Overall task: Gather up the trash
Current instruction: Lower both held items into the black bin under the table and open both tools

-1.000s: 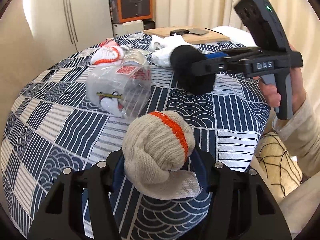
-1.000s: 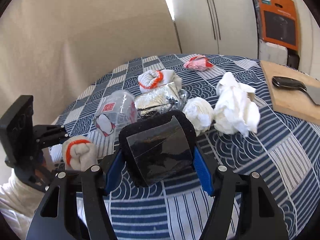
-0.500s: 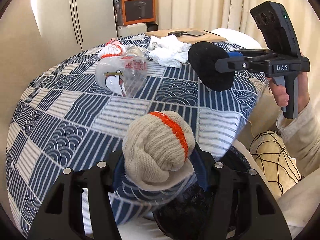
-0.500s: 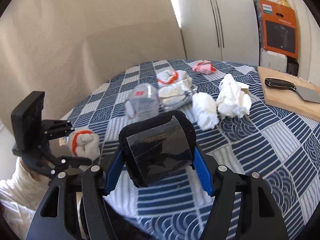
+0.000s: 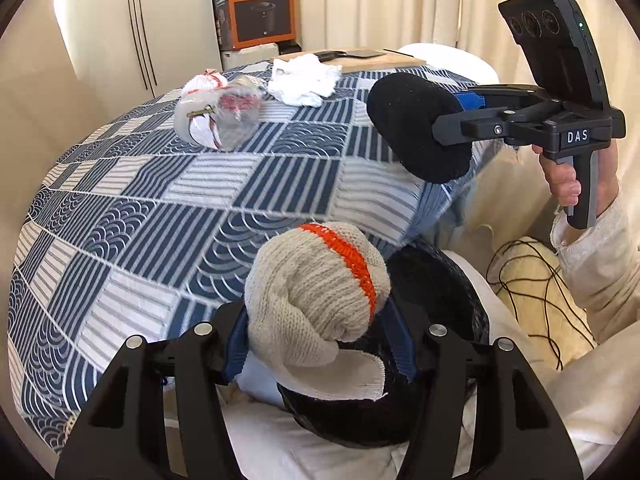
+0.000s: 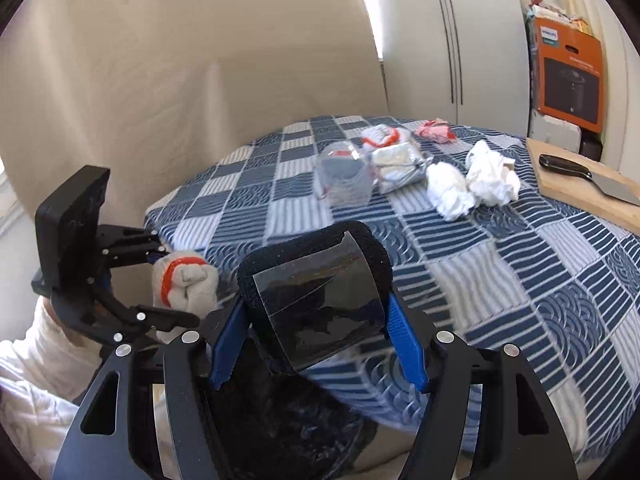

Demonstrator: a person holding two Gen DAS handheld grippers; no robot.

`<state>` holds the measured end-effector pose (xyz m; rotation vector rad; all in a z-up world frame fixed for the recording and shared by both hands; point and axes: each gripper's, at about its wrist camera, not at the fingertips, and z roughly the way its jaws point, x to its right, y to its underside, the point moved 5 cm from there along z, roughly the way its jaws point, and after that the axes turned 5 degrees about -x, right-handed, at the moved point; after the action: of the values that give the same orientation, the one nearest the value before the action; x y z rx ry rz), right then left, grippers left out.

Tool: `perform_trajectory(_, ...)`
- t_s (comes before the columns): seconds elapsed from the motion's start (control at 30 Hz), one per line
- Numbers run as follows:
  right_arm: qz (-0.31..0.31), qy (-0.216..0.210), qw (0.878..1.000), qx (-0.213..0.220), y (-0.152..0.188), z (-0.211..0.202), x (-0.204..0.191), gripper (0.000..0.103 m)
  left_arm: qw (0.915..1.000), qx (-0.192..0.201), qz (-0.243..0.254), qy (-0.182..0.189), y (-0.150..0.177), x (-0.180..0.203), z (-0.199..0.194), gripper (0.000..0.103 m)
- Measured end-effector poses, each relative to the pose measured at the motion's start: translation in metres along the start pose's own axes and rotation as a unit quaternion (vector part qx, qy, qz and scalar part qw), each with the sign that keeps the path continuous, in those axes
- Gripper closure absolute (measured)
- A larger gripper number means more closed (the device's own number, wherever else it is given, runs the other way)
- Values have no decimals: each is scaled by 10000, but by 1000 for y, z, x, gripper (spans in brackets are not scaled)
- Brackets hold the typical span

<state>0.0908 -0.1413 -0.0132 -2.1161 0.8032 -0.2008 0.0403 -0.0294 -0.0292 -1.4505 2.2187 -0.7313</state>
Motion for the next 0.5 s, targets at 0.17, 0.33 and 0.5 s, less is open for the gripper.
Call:
perform_trajectory(0.17,-167,64,9998,-58,25,-3,-19,41,9998,-78,71,141,18,15,6,44)
perform_trajectory(0.33,-252,47,9990,-355,53,4,-32,41,9994,-140,81,314,39,28,20,44)
perform_trajectory(0.5,-338,-11,9974,-643,80,20,-39,41,9986,-381,172,337,54,36,40,44)
